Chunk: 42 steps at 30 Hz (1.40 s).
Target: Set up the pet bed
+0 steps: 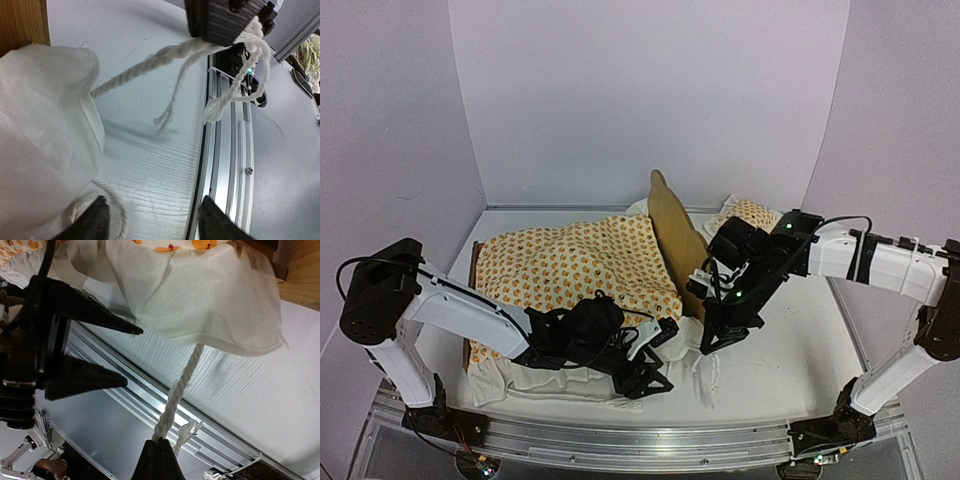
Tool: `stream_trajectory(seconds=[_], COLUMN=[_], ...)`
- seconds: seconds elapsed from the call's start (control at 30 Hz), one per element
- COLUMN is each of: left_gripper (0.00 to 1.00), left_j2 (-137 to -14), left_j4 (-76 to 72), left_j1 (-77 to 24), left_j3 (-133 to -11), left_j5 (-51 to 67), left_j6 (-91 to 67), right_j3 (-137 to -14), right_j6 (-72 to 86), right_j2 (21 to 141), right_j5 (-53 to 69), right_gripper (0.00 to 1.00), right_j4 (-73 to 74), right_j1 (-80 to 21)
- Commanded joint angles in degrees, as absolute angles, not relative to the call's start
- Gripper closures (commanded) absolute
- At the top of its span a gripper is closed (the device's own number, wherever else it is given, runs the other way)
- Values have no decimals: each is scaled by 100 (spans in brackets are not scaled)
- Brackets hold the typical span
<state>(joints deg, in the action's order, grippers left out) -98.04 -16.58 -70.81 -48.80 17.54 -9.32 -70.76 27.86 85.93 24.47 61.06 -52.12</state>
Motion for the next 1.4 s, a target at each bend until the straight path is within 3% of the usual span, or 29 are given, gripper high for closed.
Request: stream_trajectory(seconds=[0.0, 0.1, 0.27, 0.53, 0.63, 0.77, 0.87, 0.9, 1.1, 1.37], left_gripper=[12, 1, 1, 1, 13, 60, 94, 99, 100, 100], left_j2=[-9432, -9155, -9327, -9848, -10007, -9797, -9433, -9321, -8816, -8881], left_j4=[-2298, -2755, -3468, -3787, -3733, -3712, -3687, -3665, -3101, -2723], left_j1=[-7068, -7075, -7068, -7070, -7030, -6969, -6965, -6969, -6970, -6958], left_j3=[-4679, -4379, -4347, -4681, -4770, -4529, -4152, -4023, -3666, -3601], left_j5=[2113, 2088, 1331, 711, 505, 452, 538, 596, 946, 1269], left_j6=[-1192, -1390, -1868, -1876, -1839, -1821, -1842, -1868, -1878, -1823], right_j3=[-6581, -6212, -5890, -5862, -5792, -5659, -5681, -5724, -5866, -6850], right_j6=[4023, 4558, 5022, 5132, 5245, 5089, 4508, 4272, 3004, 1834], right_j2=[8537, 8530, 8542, 8550, 8530, 8464, 8399, 8390, 8382, 9147], right_j5=[2635, 2565, 2417, 2509, 2637, 2795, 2688, 2636, 2125, 1562], right_gripper=[100, 100, 100, 100, 100, 98, 76, 69, 43, 35], right_j4=[4429, 3214, 2139, 2056, 1917, 1948, 2651, 2996, 4103, 4209], right_j1=[-5184, -5188, -5189, -5188, -5209, -5247, -5217, -5182, -4864, -4493])
